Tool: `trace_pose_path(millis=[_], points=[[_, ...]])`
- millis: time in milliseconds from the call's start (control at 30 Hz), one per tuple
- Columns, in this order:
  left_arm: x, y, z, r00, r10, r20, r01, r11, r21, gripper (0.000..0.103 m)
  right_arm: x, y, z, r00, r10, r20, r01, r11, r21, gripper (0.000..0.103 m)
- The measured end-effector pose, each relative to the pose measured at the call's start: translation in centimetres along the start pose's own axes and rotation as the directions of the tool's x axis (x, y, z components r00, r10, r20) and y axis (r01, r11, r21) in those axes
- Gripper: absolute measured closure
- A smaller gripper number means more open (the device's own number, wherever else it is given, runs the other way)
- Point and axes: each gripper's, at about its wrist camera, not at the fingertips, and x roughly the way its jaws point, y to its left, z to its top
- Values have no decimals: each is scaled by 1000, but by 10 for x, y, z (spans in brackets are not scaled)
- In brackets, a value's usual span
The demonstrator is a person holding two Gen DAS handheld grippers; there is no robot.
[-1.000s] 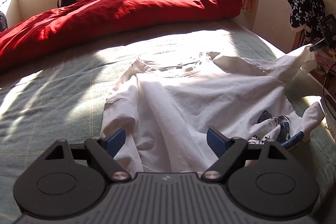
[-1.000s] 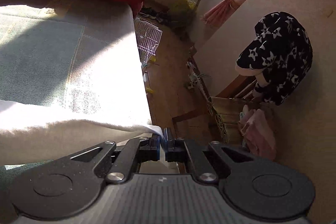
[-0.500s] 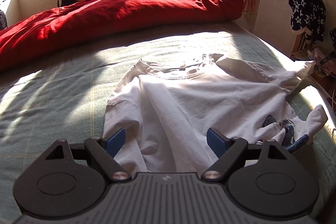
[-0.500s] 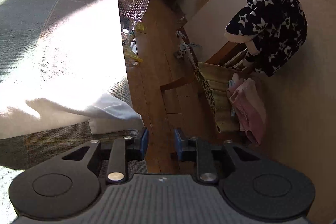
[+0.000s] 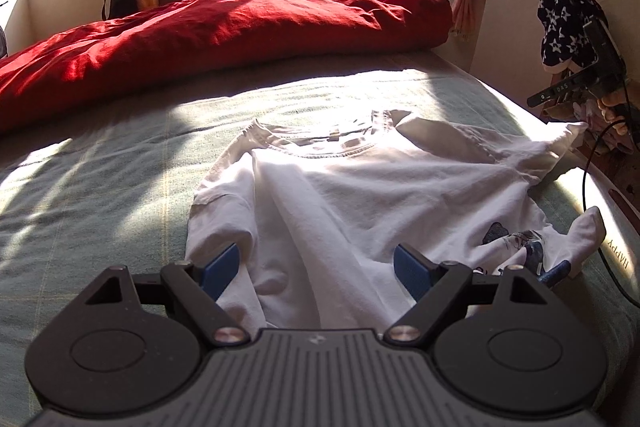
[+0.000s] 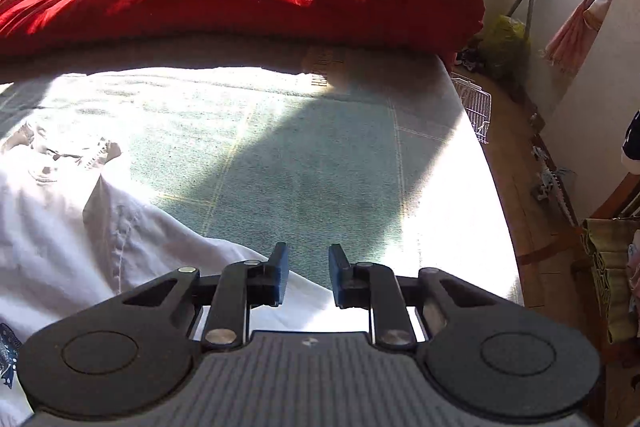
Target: Fold clothes
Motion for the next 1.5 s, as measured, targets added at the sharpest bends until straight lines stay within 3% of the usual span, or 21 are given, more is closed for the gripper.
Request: trace_pose_path(millis=[33, 233, 300, 433, 600, 667, 767, 900, 1000, 1333, 1500], points=[[0, 1, 0, 1000, 1, 1, -1, 1000, -3, 18, 9, 16, 6, 999, 34, 5, -34, 999, -18, 91], [1, 0, -3, 1000, 4, 0, -4, 1000, 7, 18, 64, 88, 33, 986, 164, -11, -164, 983, -79, 91], [2, 0, -4, 1000, 5, -1, -5, 1000, 14, 18, 77, 99, 33, 975, 217, -43, -220, 973, -67, 91], [6, 0, -5, 1000, 1, -5, -1, 1000, 25, 18, 85, 119, 15, 959, 251, -131, -266, 957, -119, 91], [9, -3, -4, 1000, -14, 2, 14, 999, 34, 18, 64, 113, 27, 956, 289, -49, -293, 939, -180, 87], [10, -4, -4, 1000, -19, 4, 19, 999, 36, 18, 67, 109, 39, 952, 305, -12, -302, 936, -183, 79], [13, -4, -3, 1000, -14, -1, 14, 999, 37, 18, 81, 108, 51, 942, 336, 4, -329, 925, -192, 78], [19, -1, -5, 1000, -6, -16, 7, 999, 33, 18, 114, 119, 47, 941, 334, -50, -336, 912, -236, 77], [24, 2, -7, 1000, 0, -27, 1, 1000, 28, 18, 121, 128, 38, 941, 338, -30, -334, 907, -255, 77], [32, 2, -9, 999, -13, -33, 14, 999, 36, 18, 92, 160, 21, 928, 373, -8, -330, 813, -480, 76], [33, 5, -10, 999, -11, -34, 12, 1000, 28, 18, 94, 167, 24, 946, 325, -4, -281, 812, -512, 80]])
